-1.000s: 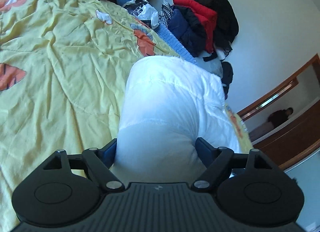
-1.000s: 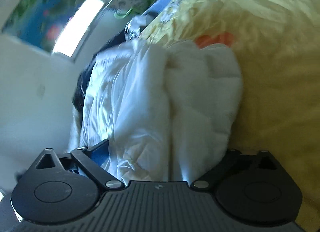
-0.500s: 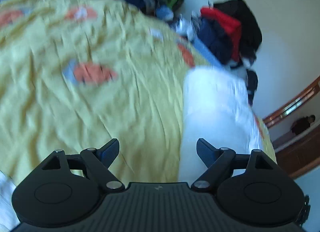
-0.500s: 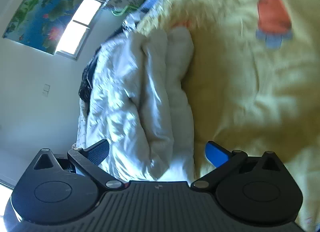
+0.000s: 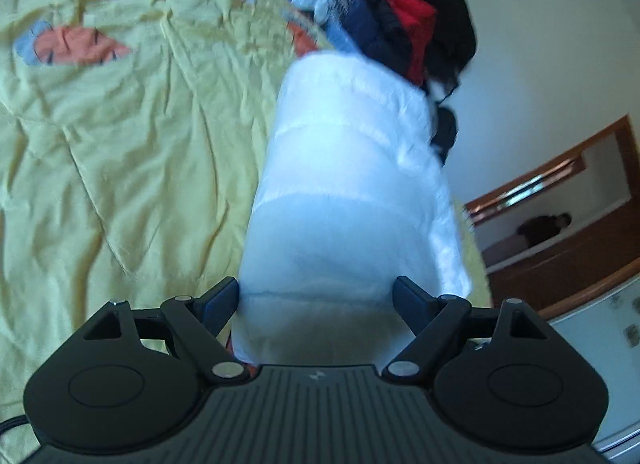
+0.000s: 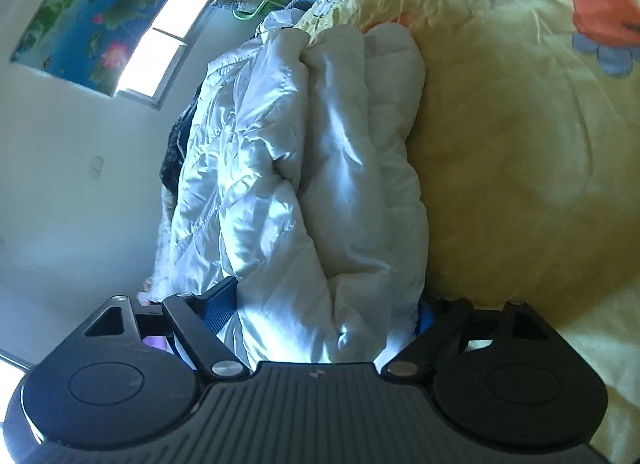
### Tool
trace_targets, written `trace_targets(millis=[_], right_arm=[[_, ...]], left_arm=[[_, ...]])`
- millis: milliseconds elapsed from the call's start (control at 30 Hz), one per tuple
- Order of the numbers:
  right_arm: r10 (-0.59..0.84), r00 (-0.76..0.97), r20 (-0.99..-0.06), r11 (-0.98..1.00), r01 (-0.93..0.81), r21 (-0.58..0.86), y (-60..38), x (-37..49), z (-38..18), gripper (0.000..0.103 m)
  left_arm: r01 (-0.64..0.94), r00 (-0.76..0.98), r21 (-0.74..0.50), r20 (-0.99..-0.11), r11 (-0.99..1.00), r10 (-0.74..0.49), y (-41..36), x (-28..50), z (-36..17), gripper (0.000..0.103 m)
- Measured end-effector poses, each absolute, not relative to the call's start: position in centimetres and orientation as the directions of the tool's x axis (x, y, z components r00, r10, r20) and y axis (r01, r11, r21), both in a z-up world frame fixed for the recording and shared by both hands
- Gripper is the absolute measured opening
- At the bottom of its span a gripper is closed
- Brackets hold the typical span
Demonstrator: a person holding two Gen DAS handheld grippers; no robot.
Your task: Fold small clothes
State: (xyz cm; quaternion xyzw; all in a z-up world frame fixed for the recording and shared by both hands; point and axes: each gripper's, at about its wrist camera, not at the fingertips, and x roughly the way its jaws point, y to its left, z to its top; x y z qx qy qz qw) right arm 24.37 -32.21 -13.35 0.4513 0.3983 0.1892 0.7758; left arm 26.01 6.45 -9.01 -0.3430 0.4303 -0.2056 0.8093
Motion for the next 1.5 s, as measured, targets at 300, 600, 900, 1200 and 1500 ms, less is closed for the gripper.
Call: trace_targets(millis=[300, 600, 900, 1200, 1500], right_arm=[[0.66, 0.577, -0.48, 0.564, 0.04, 0.824, -31.6, 24.0, -12.9, 0.033], [0.687, 0.537, -0.49, 0.626, -0.096, 0.774, -30.3, 19.3, -9.4, 0.03], [0.701, 0.544, -0.46, 0.554, -0.01, 0.832, -30.7, 12.4, -13.6, 0.039], [0.468, 0.745, -0.476, 0.64, 0.086, 0.763, -35.4, 10.4, -8.3, 0.084], [0.485, 0.827, -0.285, 0.68, -0.152, 0.717, -29.7, 21.3, -0.3, 0.098]], left_arm=[[0.063, 0.506, -0.674, -0.614, 0.736, -0.606, 4.3, 26.7, -8.3, 0.044], [0.13, 0.47, -0.649, -0.626, 0.75, -0.623, 5.7, 22.2, -5.8, 0.041], [0.127, 0.511, -0.57, -0.664, 0.812, -0.547, 5.6, 17.2, -8.6, 0.064], [0.127, 0.727, -0.423, -0.576, 0.897, -0.375, 8.8, 14.9, -1.6, 0.08], [0.177, 0.881, -0.073, -0.433, 0.982, -0.191, -1.9, 22.4, 1.5, 0.084]])
